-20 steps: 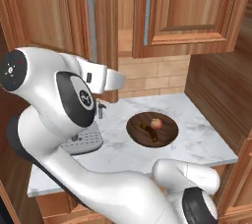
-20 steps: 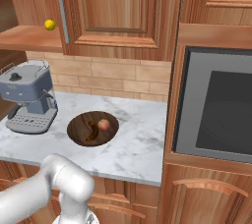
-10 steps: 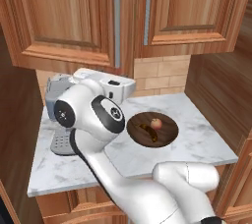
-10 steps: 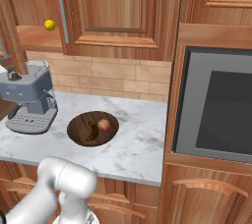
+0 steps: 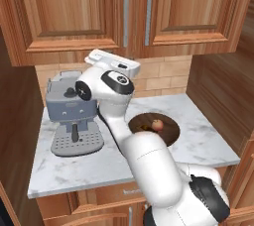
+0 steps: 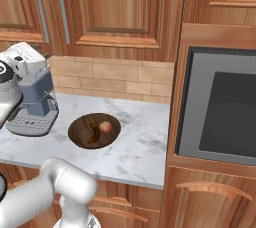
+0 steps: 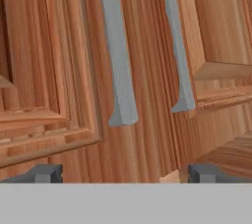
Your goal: Open the cabinet. Pick the banana and peach from the cabinet and place them into the bowl. Then close the cabinet.
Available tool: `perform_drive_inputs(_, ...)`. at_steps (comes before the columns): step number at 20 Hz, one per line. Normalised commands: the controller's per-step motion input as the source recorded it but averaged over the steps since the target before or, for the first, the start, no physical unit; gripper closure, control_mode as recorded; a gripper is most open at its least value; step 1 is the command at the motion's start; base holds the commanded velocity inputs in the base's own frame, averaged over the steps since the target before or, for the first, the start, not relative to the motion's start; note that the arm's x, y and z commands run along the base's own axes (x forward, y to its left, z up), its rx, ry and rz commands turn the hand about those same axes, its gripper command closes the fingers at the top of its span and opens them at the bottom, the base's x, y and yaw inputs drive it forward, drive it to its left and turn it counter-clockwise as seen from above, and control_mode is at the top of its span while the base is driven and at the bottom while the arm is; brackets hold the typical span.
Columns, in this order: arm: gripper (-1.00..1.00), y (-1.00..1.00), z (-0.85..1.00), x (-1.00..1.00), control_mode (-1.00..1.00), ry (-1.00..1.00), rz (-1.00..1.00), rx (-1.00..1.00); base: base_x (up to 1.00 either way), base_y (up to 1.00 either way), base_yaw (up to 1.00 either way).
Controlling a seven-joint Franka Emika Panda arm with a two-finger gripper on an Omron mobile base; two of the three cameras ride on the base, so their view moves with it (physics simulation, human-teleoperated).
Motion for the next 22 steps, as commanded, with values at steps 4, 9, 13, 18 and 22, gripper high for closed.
perform_drive_inputs(4,-1.00,-1.00,0.63,1.00,-1.00,-0.11,-0.11,0.16,0.00,0.00,0.00)
perform_drive_inputs(9,-1.00,-1.00,0.78,0.81,-1.00,-0.11,-0.14,0.23,0.00,0.00,0.00)
perform_drive_inputs(13,-1.00,-1.00,0.74,0.36,-1.00,-0.13,-0.18,0.19,0.00,0.00,0.00)
perform_drive_inputs(18,-1.00,-1.00,0.54,0.64,-1.00,-0.07,-0.19,0.19,0.00,0.00,0.00)
perform_drive_inputs(22,-1.00,-0.92,-0.17,1.00,-1.00,0.00,-0.14,0.15,0.00,0.00,0.00)
